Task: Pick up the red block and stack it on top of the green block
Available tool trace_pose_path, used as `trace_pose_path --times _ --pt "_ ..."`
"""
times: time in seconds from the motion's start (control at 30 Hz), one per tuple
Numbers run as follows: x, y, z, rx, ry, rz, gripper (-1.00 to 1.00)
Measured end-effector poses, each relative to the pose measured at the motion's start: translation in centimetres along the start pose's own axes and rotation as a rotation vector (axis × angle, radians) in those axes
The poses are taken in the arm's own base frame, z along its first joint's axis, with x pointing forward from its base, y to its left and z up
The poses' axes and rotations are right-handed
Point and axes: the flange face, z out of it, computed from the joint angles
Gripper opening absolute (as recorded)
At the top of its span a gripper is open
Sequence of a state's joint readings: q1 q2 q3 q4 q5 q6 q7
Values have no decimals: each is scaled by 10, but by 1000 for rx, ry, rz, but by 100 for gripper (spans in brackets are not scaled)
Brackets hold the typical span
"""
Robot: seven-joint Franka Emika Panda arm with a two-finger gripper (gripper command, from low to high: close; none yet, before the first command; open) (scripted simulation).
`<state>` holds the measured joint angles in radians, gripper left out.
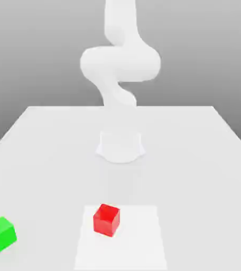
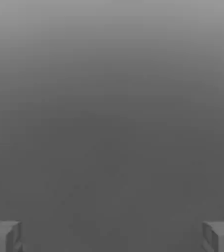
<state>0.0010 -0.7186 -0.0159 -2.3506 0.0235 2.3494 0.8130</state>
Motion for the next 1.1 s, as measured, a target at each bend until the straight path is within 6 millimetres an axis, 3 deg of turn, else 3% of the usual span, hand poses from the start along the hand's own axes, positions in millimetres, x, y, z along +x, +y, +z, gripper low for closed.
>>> trace_pose_path --times 0.13,0.27,0.37,0.5,0.63,0.83,0.87,1.1 --pt "-13 31 104 -103 -116 83 0" --pt "-42 73 191 -220 -211 157 0" --pt "-72 112 247 -318 -269 209 0" --pt "-118 170 302 -456 -327 270 0" --pt "-162 232 338 -594 -360 323 0" --pt "-193 268 381 -620 -366 328 0" --pt "-197 272 387 -620 -366 328 -100" --pt "-198 273 388 -620 -366 328 -100"
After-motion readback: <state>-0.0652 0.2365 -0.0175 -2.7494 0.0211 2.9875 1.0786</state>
